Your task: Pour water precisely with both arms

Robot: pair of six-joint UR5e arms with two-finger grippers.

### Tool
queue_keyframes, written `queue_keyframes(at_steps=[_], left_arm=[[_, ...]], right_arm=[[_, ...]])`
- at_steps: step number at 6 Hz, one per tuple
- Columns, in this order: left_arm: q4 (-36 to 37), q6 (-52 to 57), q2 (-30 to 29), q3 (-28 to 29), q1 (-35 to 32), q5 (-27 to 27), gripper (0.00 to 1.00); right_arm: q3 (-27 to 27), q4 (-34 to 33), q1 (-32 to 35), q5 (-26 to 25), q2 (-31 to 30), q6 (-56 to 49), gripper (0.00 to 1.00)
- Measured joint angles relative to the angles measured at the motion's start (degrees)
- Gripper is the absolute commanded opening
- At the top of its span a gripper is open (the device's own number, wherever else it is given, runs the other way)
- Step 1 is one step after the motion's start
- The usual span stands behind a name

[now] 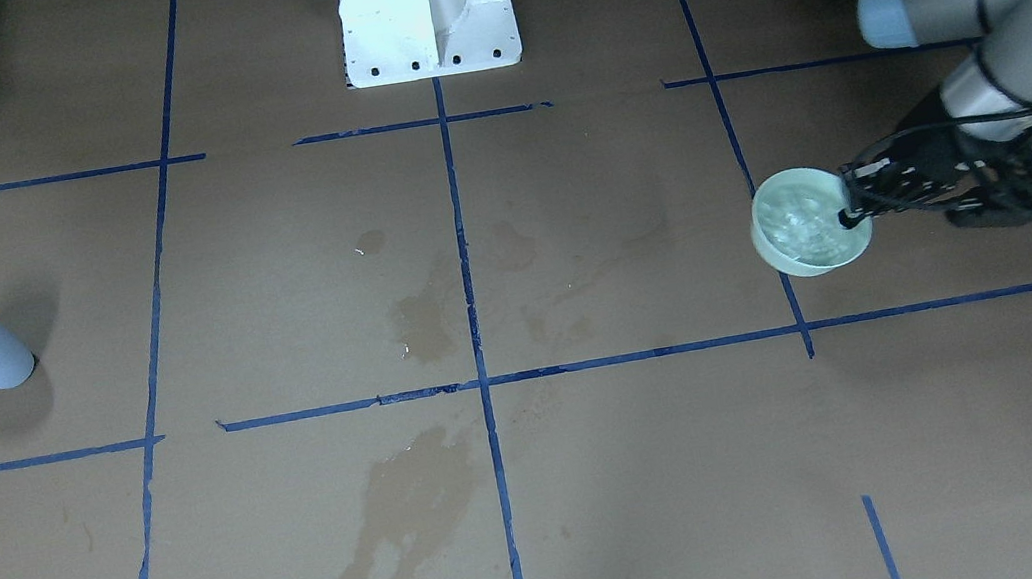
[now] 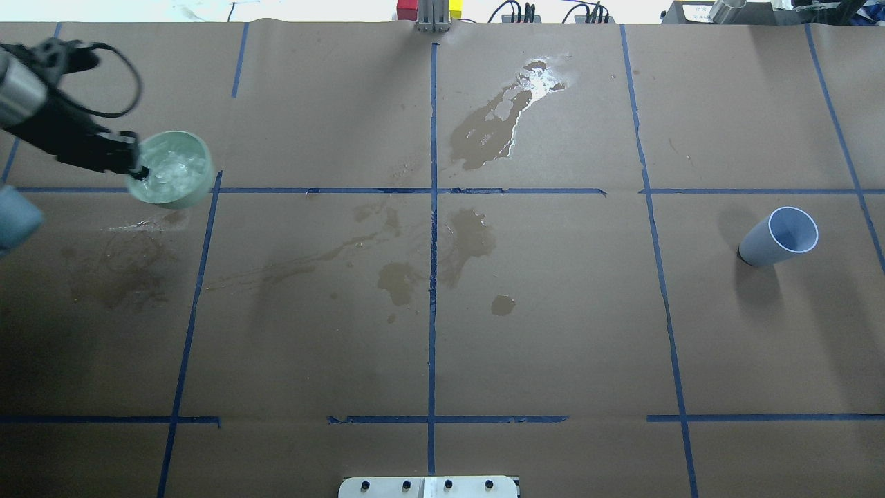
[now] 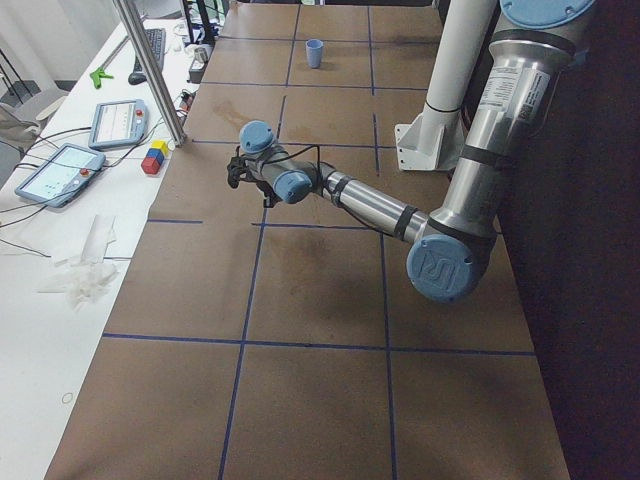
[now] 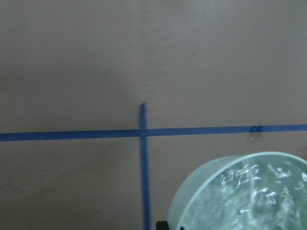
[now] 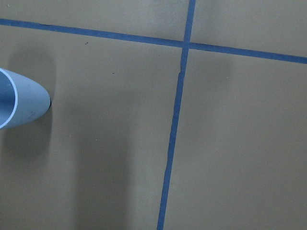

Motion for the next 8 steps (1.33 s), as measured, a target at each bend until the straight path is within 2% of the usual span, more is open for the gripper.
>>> queue_keyframes(at_steps=[2, 4, 6, 8], left_arm=[[0.02, 11.76, 6.68, 0.47, -5.68, -2.75, 0.0], [-0.94, 17.86, 11.44, 1.31, -7.76, -2.91, 0.0], [-9.99, 16.18, 12.78, 7.54, -7.86, -2.65, 0.0], [-21.72, 7.73, 12.39, 13.98, -7.1, -1.43, 0.0]], right_arm=[[0.0, 0.03, 0.0, 0.0, 0.05, -0.02, 1.0], [0.02, 0.02, 0.0, 0.0, 0.06, -0.02, 1.0], [0.08, 0.07, 0.0, 0.0, 0.1, -0.02, 1.0], [0.09, 0.09, 0.0, 0.0, 0.11, -0.15, 1.0]])
